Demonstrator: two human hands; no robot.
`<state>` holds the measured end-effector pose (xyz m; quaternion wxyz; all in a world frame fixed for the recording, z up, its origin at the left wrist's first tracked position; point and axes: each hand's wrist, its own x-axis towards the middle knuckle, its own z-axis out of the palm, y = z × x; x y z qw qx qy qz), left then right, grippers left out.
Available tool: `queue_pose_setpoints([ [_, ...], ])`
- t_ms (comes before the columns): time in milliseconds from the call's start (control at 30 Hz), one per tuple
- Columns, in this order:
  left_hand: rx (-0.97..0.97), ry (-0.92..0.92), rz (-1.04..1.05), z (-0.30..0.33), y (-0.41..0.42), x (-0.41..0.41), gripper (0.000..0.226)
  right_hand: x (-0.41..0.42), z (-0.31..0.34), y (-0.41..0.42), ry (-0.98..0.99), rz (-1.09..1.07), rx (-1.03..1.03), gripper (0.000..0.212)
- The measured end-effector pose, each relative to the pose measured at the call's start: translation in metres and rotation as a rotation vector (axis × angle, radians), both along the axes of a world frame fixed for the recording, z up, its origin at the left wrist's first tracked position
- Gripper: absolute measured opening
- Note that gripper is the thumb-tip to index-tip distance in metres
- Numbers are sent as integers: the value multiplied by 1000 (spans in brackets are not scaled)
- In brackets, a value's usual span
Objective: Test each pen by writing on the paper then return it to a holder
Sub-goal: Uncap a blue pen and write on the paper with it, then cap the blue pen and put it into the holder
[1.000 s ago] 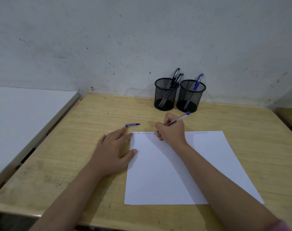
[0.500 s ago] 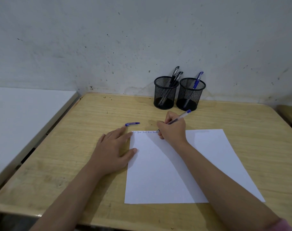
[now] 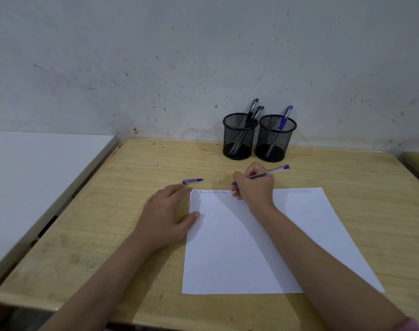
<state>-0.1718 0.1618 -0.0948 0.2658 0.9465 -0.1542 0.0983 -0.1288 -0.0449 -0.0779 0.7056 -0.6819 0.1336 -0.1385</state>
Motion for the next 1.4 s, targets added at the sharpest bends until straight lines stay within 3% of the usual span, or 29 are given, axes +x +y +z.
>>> queue_pose_setpoints([
  [300,-54,-106,157,8,-17,48,35,0,0,-3,-88,89,86,37],
  [467,-10,-19,206,4,-19,64,20,0,4,-6,-134,133,208,17],
  [567,-160,-27,186,9,-23,62,14,0,11,-5,-124,180,275,12],
  [800,-560,-66,72,38,-43,44,15,-12,30,5,-228,214,126,18],
  [1067,-644,-75,-55,60,-47,29,20,-20,41,-2,-271,306,0,9],
  [1167,-738,25,-87,71,-48,24,13,-24,46,-12,-308,338,-33,12],
  [1267,-836,111,-153,83,-53,16,10,-30,50,-15,-365,364,-5,15],
  [1400,-853,76,-147,93,-59,7,14,-37,54,-16,-417,351,16,15],
])
